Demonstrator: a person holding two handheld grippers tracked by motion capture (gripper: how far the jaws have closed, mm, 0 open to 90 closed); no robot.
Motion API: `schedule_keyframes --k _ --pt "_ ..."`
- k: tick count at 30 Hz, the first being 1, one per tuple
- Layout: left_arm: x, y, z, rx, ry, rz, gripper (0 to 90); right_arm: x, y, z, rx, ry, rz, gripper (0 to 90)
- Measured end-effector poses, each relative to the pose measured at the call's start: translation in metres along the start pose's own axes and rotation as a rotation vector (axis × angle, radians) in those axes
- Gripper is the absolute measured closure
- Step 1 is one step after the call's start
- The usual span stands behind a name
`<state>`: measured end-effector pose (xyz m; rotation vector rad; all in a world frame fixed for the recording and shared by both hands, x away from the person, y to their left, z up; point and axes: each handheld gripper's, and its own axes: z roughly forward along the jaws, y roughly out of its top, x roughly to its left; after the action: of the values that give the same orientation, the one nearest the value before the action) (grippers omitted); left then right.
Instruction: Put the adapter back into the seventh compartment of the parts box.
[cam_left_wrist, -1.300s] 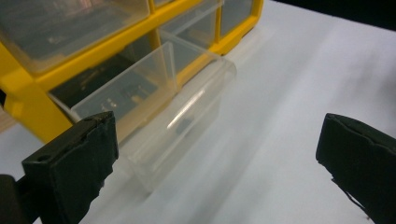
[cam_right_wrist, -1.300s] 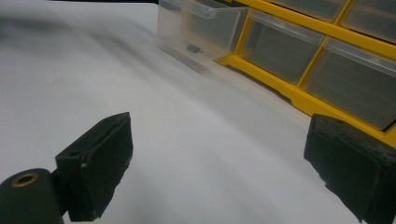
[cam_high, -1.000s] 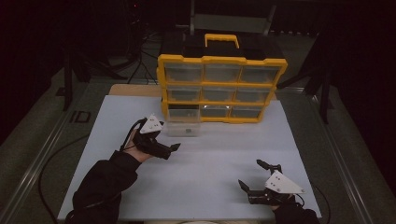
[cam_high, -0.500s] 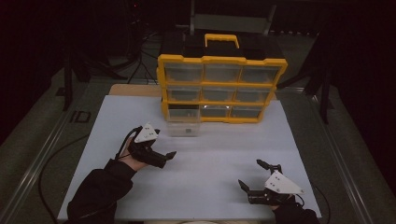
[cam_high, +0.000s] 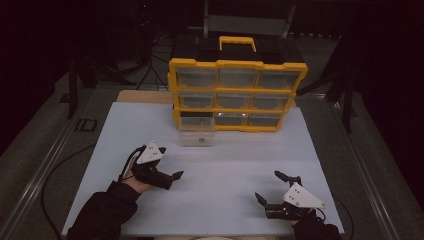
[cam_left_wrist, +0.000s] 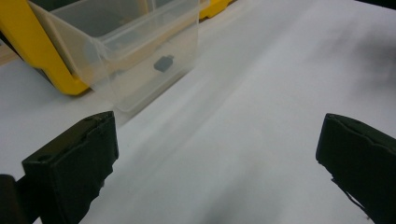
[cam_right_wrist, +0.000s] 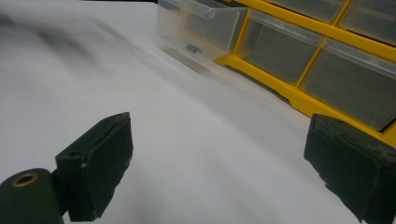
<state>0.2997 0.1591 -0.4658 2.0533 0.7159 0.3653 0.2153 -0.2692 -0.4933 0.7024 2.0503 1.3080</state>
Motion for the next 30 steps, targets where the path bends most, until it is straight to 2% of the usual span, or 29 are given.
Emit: schedule_keyframes --k 11,15,20,25,30 --pt "-0.01 -0.014 -0.005 0.008 -0.01 -0.006 0.0 0.0 0.0 0.0 0.0 0.003 -0.001 8.0" --pt "-0.013 -0.019 -0.008 -0.005 -0.013 -0.013 0.0 0.001 0.0 0.0 0.001 0.004 0.0 8.0" --pt "-0.015 -0.024 -0.011 0.008 -0.006 -0.014 0.0 0.001 0.0 0.0 0.0 0.005 0.002 8.0" --pt "-0.016 -0.03 -0.015 -0.006 -0.002 -0.03 0.0 0.001 0.0 0.0 0.001 0.007 0.003 8.0" --pt "-0.016 -0.036 -0.018 0.003 0.007 -0.032 0.0 0.001 0.0 0.0 -0.001 0.007 0.002 8.0"
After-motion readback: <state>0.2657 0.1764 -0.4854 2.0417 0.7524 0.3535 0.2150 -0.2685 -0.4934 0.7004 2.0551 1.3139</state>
